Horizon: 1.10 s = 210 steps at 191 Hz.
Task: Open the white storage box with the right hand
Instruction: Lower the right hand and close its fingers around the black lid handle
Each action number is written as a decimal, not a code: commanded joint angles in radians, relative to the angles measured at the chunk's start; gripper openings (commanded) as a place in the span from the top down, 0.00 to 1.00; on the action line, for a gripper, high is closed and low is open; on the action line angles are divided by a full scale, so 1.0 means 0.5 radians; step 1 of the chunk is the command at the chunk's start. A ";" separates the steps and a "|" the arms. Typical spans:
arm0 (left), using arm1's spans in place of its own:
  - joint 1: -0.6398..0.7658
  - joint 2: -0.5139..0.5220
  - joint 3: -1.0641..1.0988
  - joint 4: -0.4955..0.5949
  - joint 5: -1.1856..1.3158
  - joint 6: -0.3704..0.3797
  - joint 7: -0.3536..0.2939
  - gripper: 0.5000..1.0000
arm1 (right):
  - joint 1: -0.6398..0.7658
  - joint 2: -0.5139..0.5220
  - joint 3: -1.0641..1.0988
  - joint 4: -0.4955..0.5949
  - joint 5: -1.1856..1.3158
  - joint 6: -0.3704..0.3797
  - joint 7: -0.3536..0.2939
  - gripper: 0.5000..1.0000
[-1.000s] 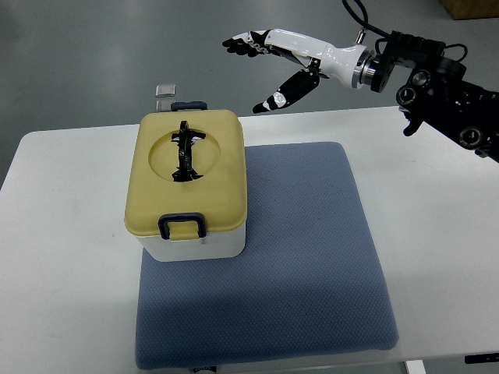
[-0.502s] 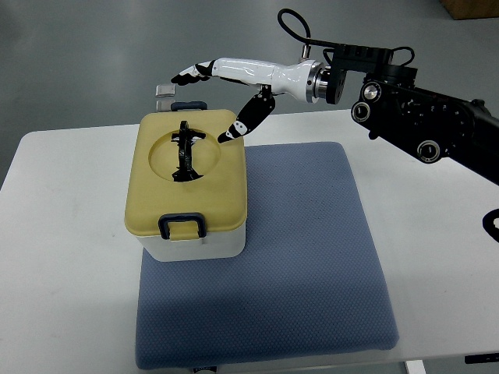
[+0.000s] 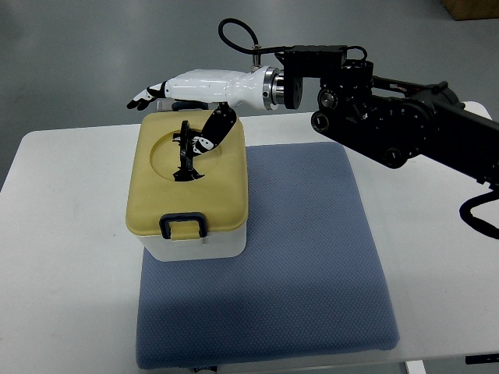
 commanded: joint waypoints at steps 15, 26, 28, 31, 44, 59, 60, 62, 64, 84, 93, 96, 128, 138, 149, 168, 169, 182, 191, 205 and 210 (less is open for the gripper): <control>-0.005 0.000 0.000 0.000 0.000 0.000 0.000 0.00 | 0.058 0.023 -0.055 -0.009 -0.020 -0.006 0.006 0.28; -0.011 0.000 0.000 0.000 0.000 0.000 0.000 0.00 | 0.064 0.023 -0.058 -0.012 -0.039 -0.006 0.009 0.28; -0.011 0.000 0.000 0.000 0.000 0.000 0.000 0.00 | 0.064 0.026 -0.058 -0.012 -0.039 -0.009 0.009 0.28; -0.011 0.000 0.000 0.000 0.000 0.000 0.000 0.00 | 0.064 0.023 -0.058 -0.015 -0.045 -0.006 0.012 0.28; -0.011 0.000 0.000 0.000 0.000 0.000 0.000 0.00 | 0.064 0.023 -0.064 -0.015 -0.051 -0.006 0.012 0.28; -0.011 0.000 0.003 0.000 0.000 0.000 0.000 0.00 | 0.064 0.019 -0.098 -0.015 -0.060 -0.006 0.024 0.28; -0.011 0.000 0.003 0.000 0.000 0.000 0.000 0.00 | 0.064 0.019 -0.098 -0.015 -0.060 -0.006 0.024 0.28; -0.011 0.000 0.003 0.000 0.000 0.000 0.000 0.00 | 0.064 0.019 -0.101 -0.015 -0.060 -0.009 0.027 0.28; -0.011 0.000 0.003 0.000 0.000 0.000 0.000 0.00 | 0.064 0.016 -0.101 -0.015 -0.063 -0.009 0.030 0.28; -0.011 0.000 0.000 0.000 0.000 0.000 0.000 0.00 | 0.070 -0.002 -0.107 -0.015 -0.060 -0.006 0.040 0.28; -0.011 0.000 0.003 0.000 0.000 0.000 0.000 0.00 | 0.070 -0.005 -0.107 -0.015 -0.060 -0.006 0.040 0.28; -0.011 0.000 0.003 0.000 0.000 0.000 0.000 0.00 | 0.070 -0.005 -0.107 -0.015 -0.060 -0.006 0.040 0.28; -0.011 0.000 0.003 0.000 0.000 0.000 0.000 0.00 | 0.079 -0.030 -0.098 -0.015 -0.051 -0.003 0.067 0.28; -0.011 0.000 0.003 0.000 0.000 0.000 0.000 0.00 | 0.079 -0.051 -0.092 -0.015 -0.048 -0.003 0.070 0.28; -0.011 0.000 0.003 0.000 0.000 0.000 0.000 0.00 | 0.079 -0.063 -0.089 -0.015 -0.042 -0.003 0.070 0.28; -0.011 0.000 0.003 0.000 0.000 0.000 0.000 0.00 | 0.079 -0.088 -0.092 -0.012 -0.039 -0.003 0.073 0.28; -0.011 0.000 0.003 0.000 0.000 0.000 0.000 0.00 | 0.079 -0.088 -0.092 -0.012 -0.039 -0.003 0.073 0.28; -0.011 0.000 0.003 0.000 0.000 0.000 0.000 0.00 | 0.076 -0.085 -0.101 -0.012 -0.042 0.000 0.073 0.28; -0.011 0.000 0.003 0.000 0.000 0.000 0.000 0.00 | 0.076 -0.076 -0.107 -0.012 -0.045 0.000 0.073 0.28; -0.011 0.000 0.003 0.000 0.000 0.000 0.000 0.00 | 0.067 -0.063 -0.110 -0.012 -0.060 0.000 0.073 0.28; -0.011 0.000 0.003 0.000 0.000 0.000 0.000 0.00 | 0.064 -0.060 -0.116 -0.012 -0.060 0.000 0.073 0.28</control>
